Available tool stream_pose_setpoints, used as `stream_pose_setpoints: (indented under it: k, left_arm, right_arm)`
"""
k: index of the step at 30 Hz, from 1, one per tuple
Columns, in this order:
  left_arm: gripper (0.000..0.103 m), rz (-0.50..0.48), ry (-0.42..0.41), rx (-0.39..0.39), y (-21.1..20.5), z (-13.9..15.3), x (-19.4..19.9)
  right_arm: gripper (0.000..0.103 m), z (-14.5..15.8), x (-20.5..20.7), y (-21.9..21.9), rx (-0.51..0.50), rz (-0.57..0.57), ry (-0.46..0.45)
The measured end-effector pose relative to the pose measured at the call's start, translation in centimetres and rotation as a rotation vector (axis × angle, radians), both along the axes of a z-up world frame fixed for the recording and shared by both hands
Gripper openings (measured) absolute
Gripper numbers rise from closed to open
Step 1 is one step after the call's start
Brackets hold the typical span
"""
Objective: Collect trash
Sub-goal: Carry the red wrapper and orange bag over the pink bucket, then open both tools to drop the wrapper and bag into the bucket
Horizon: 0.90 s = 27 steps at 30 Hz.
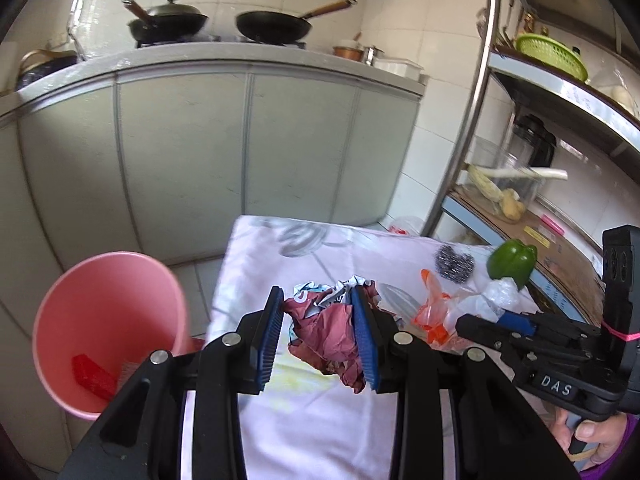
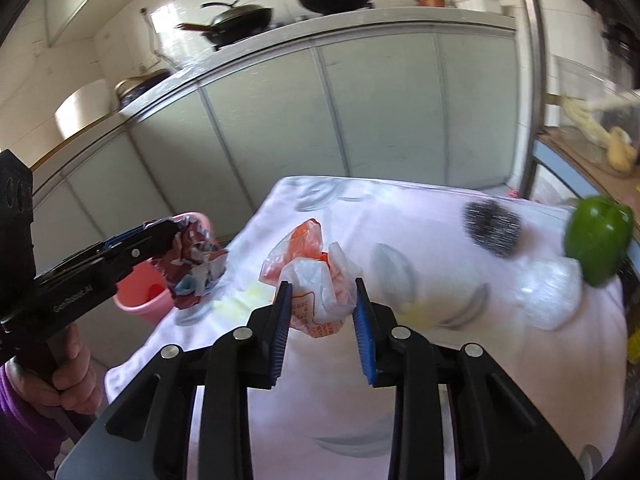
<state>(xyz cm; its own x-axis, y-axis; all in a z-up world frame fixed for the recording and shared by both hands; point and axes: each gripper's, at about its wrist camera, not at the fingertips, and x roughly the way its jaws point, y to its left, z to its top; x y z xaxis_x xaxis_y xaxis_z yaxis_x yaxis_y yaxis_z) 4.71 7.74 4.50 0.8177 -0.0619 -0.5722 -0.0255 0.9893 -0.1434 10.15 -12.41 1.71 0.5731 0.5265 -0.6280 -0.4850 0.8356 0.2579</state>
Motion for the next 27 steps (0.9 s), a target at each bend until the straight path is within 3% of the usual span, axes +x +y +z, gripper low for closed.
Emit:
stream_pose_setpoints:
  k: [15,27]
  left_arm:
    - [0.034,0.285,-0.019,0.043,10.5,0.0,-4.1]
    - [0.034,0.435,0.065,0.044,16.7,-3.6,-5.9]
  right_arm:
    - [0.031,2.5,0.1,12.8,0.014,0.257,-0.021]
    - [0.031,-0.4,0.4,21.5,-0.015,0.372,0.079]
